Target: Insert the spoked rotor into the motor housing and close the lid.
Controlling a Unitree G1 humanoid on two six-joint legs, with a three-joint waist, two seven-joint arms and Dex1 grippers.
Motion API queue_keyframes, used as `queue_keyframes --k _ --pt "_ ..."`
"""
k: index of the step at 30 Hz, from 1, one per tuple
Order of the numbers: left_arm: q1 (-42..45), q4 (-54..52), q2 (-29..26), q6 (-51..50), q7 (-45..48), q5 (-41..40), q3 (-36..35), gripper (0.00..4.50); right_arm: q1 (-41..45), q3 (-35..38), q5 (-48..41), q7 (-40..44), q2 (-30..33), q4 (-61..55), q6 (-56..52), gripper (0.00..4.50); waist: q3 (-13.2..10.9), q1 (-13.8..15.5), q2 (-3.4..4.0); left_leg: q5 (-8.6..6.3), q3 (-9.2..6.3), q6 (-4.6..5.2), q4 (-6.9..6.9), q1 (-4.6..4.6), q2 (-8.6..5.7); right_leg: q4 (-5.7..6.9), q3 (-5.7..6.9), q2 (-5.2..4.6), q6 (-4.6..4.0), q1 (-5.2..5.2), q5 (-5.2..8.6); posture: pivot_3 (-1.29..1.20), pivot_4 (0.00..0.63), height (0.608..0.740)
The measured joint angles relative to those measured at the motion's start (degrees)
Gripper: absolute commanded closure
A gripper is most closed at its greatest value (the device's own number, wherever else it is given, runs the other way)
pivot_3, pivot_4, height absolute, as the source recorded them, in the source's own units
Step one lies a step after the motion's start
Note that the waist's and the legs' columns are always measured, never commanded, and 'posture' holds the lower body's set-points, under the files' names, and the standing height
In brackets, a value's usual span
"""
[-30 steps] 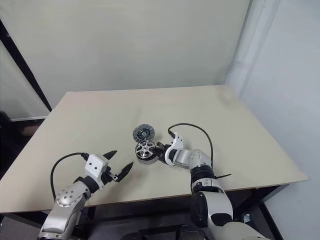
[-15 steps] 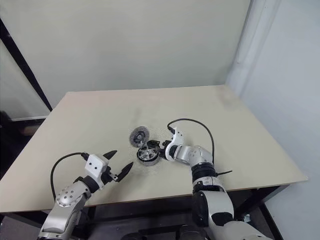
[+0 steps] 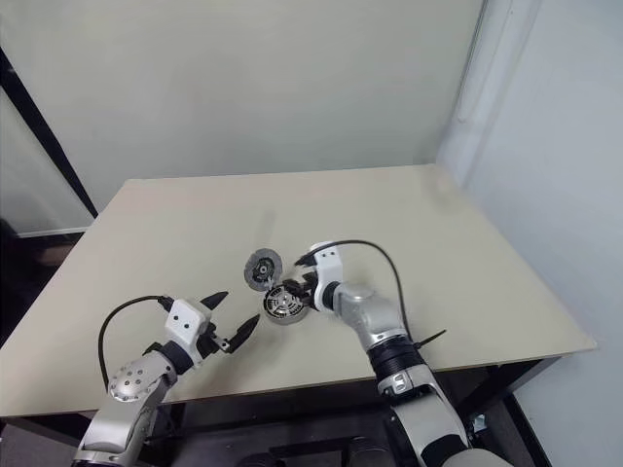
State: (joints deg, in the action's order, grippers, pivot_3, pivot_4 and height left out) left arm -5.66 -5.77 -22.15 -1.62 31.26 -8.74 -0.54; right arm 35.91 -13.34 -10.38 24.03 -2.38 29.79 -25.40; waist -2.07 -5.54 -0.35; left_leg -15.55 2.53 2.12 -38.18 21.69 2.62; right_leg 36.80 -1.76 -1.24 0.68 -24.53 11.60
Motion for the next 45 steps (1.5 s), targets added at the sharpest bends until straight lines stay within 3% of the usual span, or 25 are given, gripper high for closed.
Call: queue_keyframes --k 5,10,17,21,28,30,34,45 --pt "-0.50 -0.32 -0.57 -0.29 -0.03 -0.02 -0.13 0.00 1.90 -3.91 7.25 -1.26 -1.64 11.10 10.28 4.48 0.00 0.08 -0.02 0.00 0.02 -0.01 0.00 0.00 -0.04 0.00 -0.05 -0.04 0.00 0.01 0.00 0.00 0.000 0.740" --pt "-0.90 -1.22 -0.64 -0.69 -0.11 -0.02 -0.27 0.00 2.81 -5.95 12.01 -1.25 -2.19 18.19 15.29 4.48 0.05 -0.01 -0.08 0.00 0.08 -0.01 -0.01 -0.15 -0.03 0.02 -0.13 -0.04 -0.01 0.11 0.00 0.00 0.000 0.740" --pt "-1.89 -1.82 -0.63 -1.39 -0.21 -0.16 -0.39 0.00 2.52 -2.84 11.46 1.24 -1.68 17.38 15.54 4.48 0.03 0.09 -0.05 0.01 0.04 -0.02 -0.02 -0.10 -0.04 0.10 -0.14 -0.03 -0.01 0.06 0.00 0.00 0.000 0.740" --pt "-2.10 -3.12 -0.78 -5.98 0.77 -1.58 -0.31 1.22 2.96 -3.73 11.95 6.91 2.02 10.81 15.10 4.50 0.03 0.06 -0.05 0.00 0.08 -0.01 -0.02 -0.05 -0.06 0.06 -0.19 -0.03 0.01 0.02 0.00 0.00 0.000 0.740" --pt "-2.58 -9.42 1.20 -19.73 1.40 -12.28 -1.29 3.87 6.05 -12.16 18.86 17.99 10.85 1.22 13.10 4.50 0.03 0.07 -0.05 0.00 0.04 -0.01 -0.05 -0.10 -0.05 0.10 -0.18 0.02 0.00 0.04 0.00 0.00 0.000 0.740" --pt "-2.59 -9.82 1.47 -21.86 1.00 -13.81 -1.82 4.45 6.44 -14.14 20.71 20.23 12.73 -0.60 12.99 4.50 0.03 0.07 -0.06 0.00 0.02 -0.01 -0.06 -0.11 -0.05 0.10 -0.18 0.06 0.00 0.05 0.00 0.00 0.000 0.740" --pt "-2.70 -9.82 1.90 -23.35 0.01 -14.65 -2.64 4.49 6.74 -17.35 23.99 23.94 15.38 -2.39 12.94 4.50 0.03 0.07 -0.06 0.01 0.02 -0.01 -0.07 -0.11 -0.05 0.10 -0.19 0.08 0.00 0.05 0.00 0.00 0.000 0.740" --pt "-3.36 -9.74 3.14 -22.62 -1.37 -14.08 -2.64 4.50 8.22 -21.76 28.64 28.96 16.98 -4.41 14.62 0.78 0.03 0.09 -0.06 0.00 0.04 -0.02 -0.10 -0.10 -0.06 0.09 -0.22 0.08 -0.02 0.05 0.01 0.00 0.000 0.740"
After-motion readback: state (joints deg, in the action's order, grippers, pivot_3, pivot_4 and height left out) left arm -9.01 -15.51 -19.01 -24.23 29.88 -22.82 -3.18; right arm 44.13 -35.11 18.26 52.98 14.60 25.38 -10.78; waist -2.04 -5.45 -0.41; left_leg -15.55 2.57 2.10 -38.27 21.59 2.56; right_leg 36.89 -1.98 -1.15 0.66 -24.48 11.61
